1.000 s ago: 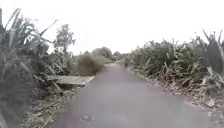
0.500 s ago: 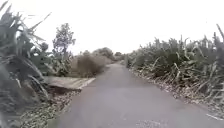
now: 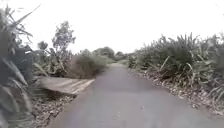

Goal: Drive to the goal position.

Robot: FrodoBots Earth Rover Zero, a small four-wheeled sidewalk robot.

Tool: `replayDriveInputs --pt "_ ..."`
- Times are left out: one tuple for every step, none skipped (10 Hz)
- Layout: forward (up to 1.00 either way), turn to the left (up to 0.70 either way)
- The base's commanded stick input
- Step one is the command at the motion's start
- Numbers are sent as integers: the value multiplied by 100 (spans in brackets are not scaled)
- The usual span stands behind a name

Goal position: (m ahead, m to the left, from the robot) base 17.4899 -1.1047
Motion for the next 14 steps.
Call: replayDriveInputs --pt "85 0" --pt "85 0" --pt "85 0" --pt "85 0" --pt "85 0" --pt "85 0" --pt "85 0" --pt "85 0" --pt "85 -34" --pt "85 -34" --pt "85 -34" --pt "85 -24" --pt "85 -13" --pt "85 -2"
